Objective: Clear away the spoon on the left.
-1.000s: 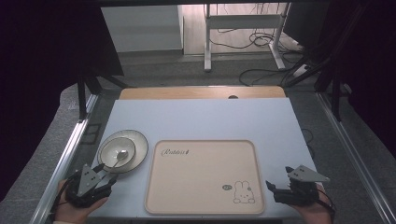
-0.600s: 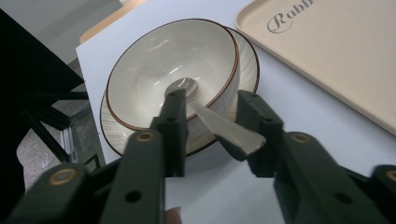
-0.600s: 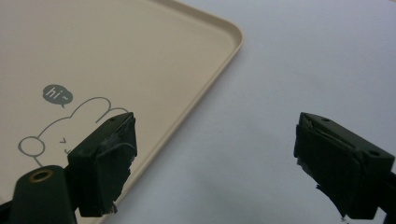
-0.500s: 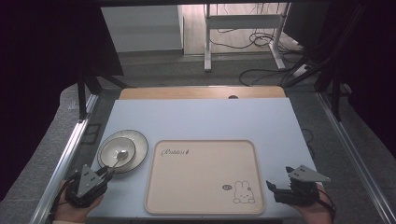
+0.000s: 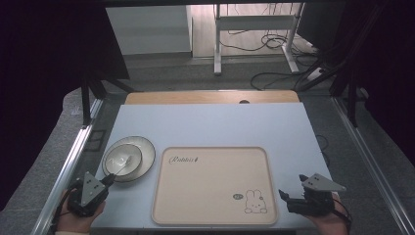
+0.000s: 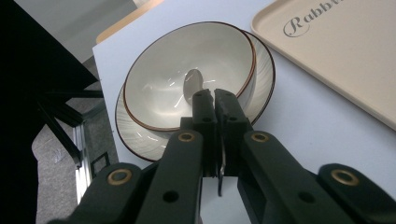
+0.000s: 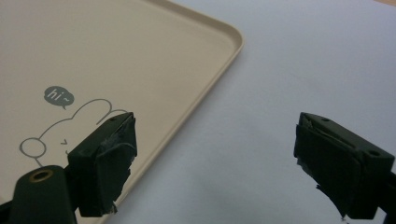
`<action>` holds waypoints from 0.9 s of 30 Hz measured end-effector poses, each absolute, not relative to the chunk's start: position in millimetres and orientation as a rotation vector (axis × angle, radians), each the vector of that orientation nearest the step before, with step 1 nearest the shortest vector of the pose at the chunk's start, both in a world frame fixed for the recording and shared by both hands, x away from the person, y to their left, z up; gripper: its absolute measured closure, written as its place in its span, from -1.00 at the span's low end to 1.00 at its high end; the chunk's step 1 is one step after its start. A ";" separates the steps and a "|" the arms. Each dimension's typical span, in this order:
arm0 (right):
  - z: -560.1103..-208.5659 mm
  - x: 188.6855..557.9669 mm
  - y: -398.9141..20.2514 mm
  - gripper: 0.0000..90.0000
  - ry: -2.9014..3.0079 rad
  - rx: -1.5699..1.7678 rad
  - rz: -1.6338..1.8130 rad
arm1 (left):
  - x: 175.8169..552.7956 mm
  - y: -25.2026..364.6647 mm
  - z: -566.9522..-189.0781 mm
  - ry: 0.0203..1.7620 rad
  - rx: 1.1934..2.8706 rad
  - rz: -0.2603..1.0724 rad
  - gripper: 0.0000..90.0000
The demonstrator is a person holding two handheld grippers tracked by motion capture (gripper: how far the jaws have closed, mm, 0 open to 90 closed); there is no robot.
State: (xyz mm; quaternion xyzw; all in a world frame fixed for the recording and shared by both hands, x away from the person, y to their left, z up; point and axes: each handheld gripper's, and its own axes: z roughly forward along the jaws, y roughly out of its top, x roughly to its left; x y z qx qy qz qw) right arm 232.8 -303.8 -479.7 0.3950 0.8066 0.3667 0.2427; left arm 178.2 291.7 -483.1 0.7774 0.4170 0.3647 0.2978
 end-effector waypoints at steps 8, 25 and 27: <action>-479.9 232.6 -303.5 -0.71 2.204 1.076 1.000 | 177.5 291.1 -481.8 1.096 2.053 0.972 0.99; -480.2 232.7 -303.4 -0.70 2.208 1.069 0.993 | 175.9 285.0 -472.1 1.041 2.007 1.002 1.00; -480.3 232.7 -303.4 -0.70 2.208 1.069 0.992 | 175.7 284.4 -471.4 1.039 1.999 1.004 0.99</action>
